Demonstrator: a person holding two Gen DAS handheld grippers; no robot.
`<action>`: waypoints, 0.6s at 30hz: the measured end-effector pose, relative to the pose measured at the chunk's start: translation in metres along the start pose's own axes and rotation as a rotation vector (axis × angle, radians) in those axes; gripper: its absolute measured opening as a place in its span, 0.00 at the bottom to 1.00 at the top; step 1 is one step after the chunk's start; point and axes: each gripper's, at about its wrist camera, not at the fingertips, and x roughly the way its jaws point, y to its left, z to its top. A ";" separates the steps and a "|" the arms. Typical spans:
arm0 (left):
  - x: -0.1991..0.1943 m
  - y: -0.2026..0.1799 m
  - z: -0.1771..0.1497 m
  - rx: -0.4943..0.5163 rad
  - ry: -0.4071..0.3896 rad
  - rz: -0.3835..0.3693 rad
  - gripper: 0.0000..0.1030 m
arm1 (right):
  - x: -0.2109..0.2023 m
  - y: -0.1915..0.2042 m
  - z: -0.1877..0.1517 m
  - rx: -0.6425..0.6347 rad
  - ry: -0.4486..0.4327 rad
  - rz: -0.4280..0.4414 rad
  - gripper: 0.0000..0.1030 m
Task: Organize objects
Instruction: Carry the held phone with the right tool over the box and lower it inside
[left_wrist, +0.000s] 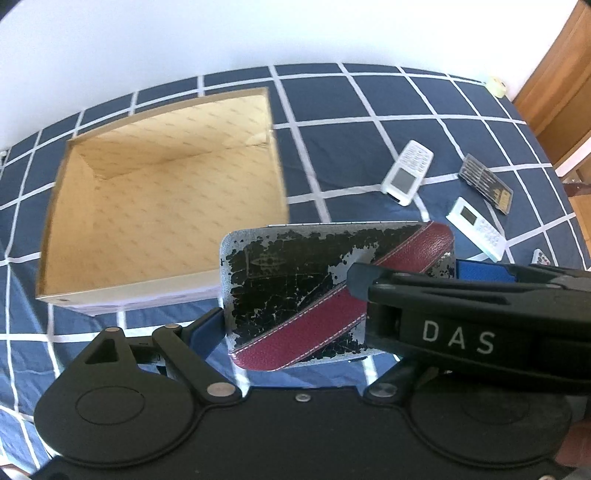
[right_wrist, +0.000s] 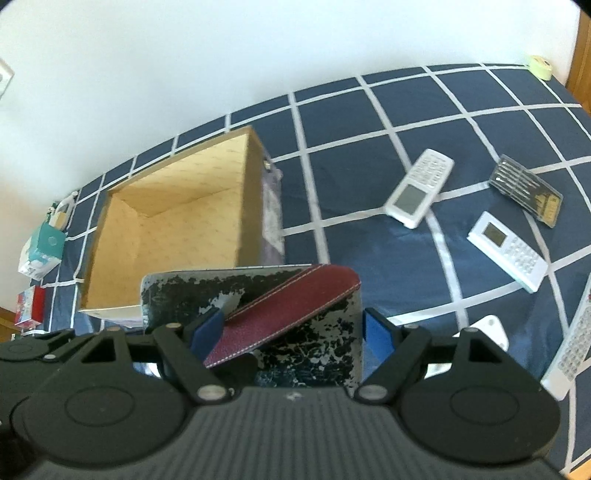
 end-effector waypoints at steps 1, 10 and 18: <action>-0.003 0.006 -0.001 0.000 -0.005 0.002 0.86 | 0.000 0.006 -0.001 -0.002 -0.003 0.002 0.78; -0.017 0.051 -0.014 0.004 -0.020 0.002 0.86 | 0.005 0.055 -0.016 -0.009 -0.022 0.006 0.78; -0.023 0.082 -0.022 0.011 -0.031 0.001 0.86 | 0.011 0.086 -0.027 -0.005 -0.035 0.007 0.78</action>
